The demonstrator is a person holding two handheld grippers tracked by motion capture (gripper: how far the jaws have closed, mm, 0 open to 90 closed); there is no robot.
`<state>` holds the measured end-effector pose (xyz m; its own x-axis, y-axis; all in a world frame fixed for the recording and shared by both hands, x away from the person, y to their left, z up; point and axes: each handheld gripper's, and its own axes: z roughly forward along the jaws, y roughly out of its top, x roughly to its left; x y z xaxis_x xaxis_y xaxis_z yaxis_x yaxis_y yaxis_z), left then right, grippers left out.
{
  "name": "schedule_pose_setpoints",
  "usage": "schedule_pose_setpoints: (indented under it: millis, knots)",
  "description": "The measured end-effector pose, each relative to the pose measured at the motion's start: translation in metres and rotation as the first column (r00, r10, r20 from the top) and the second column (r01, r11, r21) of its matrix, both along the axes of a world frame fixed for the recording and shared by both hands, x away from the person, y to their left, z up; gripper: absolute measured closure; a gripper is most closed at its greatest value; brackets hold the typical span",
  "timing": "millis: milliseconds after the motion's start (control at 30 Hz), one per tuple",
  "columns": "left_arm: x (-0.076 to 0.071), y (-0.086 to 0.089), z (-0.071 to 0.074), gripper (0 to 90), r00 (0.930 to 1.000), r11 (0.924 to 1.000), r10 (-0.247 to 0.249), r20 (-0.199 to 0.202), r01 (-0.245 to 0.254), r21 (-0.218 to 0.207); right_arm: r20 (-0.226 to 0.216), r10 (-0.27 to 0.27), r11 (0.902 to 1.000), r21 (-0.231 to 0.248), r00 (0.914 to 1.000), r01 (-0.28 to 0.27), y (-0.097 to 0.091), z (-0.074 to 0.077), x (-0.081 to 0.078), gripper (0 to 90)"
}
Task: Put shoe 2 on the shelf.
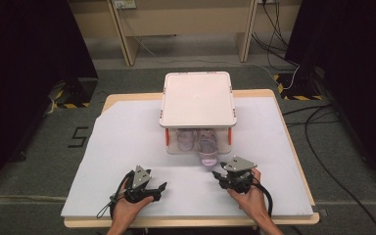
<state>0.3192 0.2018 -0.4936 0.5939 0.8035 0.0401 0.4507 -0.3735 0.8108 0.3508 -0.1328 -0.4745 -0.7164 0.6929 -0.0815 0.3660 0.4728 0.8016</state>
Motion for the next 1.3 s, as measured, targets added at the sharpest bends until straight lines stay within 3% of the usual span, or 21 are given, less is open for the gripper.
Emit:
schedule_pose_setpoints:
  millis: [267,567,600,800,1167,1300]
  knots:
    - [0.000,0.000,-0.001,23.6,1.0000,1.0000,0.001,-0.001,-0.001,-0.001,0.026,-0.021,0.9985,-0.051,0.9994,0.022,0.013,-0.013,0.010,59.2]
    - [0.001,0.000,-0.001,23.6,1.0000,1.0000,0.000,-0.001,0.000,0.004,0.074,-0.065,0.9959,-0.058,0.9952,0.069,0.023,-0.015,0.021,60.4]
    - [0.001,0.000,-0.001,23.6,1.0000,1.0000,-0.001,-0.001,0.001,0.003,0.064,-0.087,0.9954,-0.035,0.9941,0.090,0.025,-0.016,0.028,60.4]
    - [0.001,0.000,-0.001,23.6,1.0000,1.0000,0.000,-0.002,0.000,0.001,0.074,-0.124,0.9921,-0.011,0.9896,0.125,0.029,-0.015,0.047,60.2]
    - [0.000,0.001,-0.001,23.6,1.0000,1.0000,0.000,-0.003,0.000,0.001,0.083,-0.173,0.9849,0.004,0.9815,0.173,0.037,-0.014,0.070,58.5]
    - [0.000,0.001,-0.001,23.6,1.0000,1.0000,0.001,-0.002,-0.001,-0.001,0.085,-0.177,0.9842,0.005,0.9805,0.177,0.037,-0.013,0.072,54.6]
